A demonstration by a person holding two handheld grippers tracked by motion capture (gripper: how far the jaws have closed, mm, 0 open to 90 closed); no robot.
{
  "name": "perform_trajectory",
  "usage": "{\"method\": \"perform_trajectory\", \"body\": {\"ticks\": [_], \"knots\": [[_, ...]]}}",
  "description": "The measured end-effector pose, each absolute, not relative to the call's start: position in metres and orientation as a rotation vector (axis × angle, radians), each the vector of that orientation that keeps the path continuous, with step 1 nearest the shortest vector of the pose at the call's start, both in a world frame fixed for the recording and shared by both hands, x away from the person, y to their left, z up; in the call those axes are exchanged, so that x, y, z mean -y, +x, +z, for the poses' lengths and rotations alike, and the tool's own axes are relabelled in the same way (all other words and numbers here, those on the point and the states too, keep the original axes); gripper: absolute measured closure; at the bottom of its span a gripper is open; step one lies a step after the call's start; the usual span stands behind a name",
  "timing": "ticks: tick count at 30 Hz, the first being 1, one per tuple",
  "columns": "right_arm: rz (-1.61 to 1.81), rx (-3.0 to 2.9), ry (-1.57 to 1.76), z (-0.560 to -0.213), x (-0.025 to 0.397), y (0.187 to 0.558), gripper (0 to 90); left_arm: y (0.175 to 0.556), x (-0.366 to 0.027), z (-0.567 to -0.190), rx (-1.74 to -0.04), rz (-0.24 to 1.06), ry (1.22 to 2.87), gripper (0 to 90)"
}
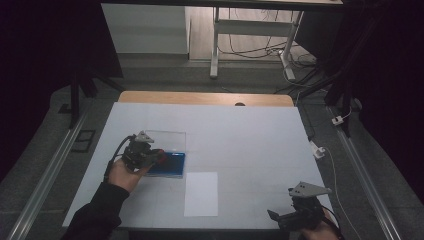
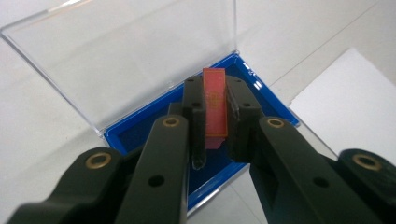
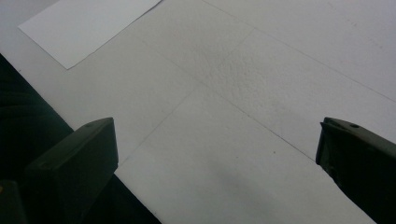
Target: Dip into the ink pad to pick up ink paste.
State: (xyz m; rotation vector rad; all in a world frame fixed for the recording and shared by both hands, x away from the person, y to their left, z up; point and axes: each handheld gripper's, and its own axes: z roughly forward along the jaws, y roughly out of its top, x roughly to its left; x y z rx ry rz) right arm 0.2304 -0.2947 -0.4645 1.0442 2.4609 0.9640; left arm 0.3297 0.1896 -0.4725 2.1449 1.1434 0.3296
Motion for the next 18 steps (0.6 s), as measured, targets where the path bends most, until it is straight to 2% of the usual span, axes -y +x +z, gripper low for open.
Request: {"method": "perform_trajectory", "body": {"ticks": [18], "knots": [[0.966,-2.459,1.047,-0.464,0.295,0.23,0.0,0.312,-0.187,-0.454,-1.063,0.313,2.105,79.9]]}}
